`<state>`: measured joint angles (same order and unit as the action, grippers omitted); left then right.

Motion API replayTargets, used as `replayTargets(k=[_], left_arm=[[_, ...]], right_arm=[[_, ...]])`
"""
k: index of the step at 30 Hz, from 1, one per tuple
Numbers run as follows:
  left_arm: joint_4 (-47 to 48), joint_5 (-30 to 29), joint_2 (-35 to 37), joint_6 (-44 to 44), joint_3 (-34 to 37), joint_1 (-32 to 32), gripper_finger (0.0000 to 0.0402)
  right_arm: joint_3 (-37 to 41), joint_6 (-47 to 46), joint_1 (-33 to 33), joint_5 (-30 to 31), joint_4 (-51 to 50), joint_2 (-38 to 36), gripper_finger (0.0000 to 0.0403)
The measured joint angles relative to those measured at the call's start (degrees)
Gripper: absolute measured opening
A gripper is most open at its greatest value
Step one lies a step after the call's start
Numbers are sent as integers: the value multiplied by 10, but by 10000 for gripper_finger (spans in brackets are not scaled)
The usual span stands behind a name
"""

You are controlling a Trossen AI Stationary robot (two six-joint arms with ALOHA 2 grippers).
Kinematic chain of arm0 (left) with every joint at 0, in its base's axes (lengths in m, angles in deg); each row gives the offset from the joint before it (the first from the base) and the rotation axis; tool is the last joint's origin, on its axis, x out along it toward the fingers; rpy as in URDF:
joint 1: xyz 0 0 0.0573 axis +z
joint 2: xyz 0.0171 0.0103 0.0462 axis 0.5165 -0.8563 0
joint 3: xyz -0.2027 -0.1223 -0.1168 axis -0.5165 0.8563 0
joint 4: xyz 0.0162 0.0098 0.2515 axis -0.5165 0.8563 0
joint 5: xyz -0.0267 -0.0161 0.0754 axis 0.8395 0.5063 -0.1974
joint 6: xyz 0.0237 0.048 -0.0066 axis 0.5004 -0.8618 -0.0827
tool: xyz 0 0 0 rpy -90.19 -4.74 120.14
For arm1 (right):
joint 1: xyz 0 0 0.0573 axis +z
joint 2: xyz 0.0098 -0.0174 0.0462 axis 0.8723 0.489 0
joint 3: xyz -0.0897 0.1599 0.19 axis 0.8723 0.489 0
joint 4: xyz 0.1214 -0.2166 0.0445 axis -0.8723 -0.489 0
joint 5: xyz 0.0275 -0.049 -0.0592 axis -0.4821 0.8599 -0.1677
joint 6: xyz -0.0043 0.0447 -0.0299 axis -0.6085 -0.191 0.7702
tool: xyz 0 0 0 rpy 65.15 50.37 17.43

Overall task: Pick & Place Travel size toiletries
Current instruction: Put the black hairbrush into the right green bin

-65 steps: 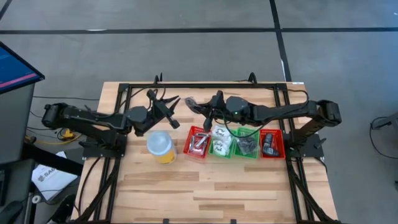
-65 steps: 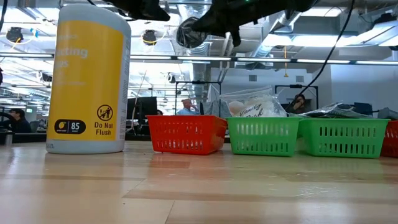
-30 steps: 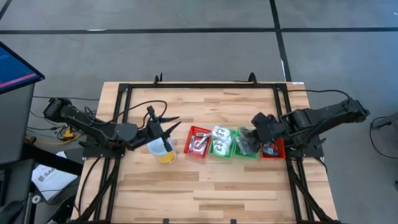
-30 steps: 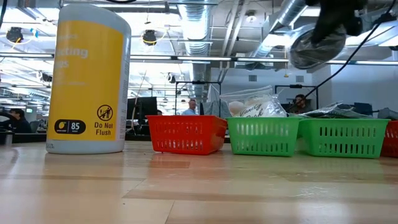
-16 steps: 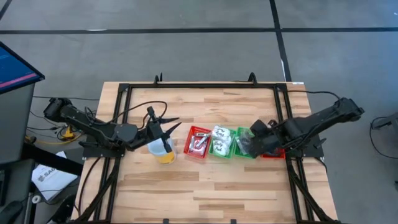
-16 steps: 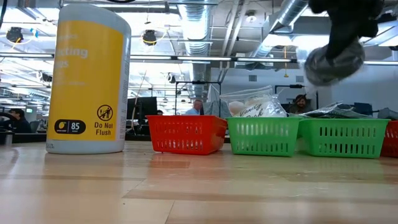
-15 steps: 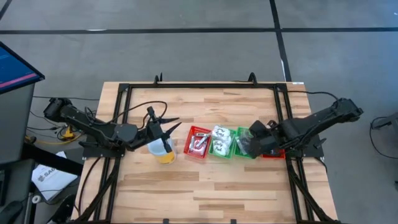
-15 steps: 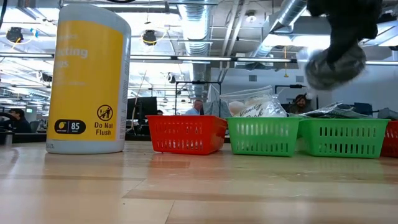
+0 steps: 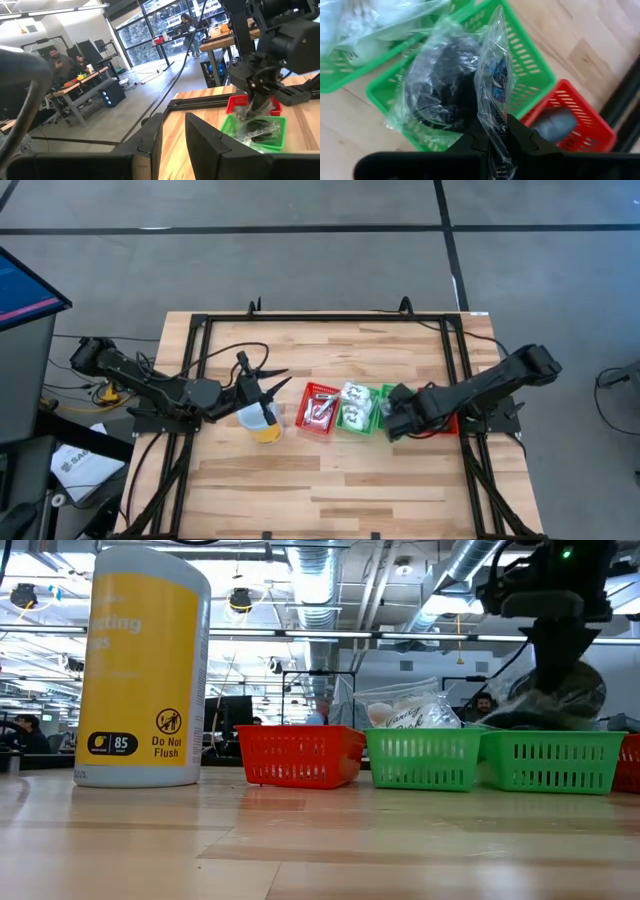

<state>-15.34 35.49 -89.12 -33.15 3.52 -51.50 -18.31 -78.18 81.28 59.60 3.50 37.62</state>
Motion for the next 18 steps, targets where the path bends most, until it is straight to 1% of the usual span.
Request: replayTargets(k=[4, 7, 13, 18], left_arm=[[0, 0, 0, 10, 0, 0, 76], [0, 0, 0, 24, 0, 0, 76], [1, 0, 0, 25, 0, 0, 76], [1, 0, 0, 25, 0, 0, 76]], right_arm=[[0, 8, 0, -2, 30, 20, 19], [0, 8, -1, -1, 40, 20, 22], [0, 10, -1, -1, 50, 20, 19], [0, 11, -1, 0, 53, 20, 45]])
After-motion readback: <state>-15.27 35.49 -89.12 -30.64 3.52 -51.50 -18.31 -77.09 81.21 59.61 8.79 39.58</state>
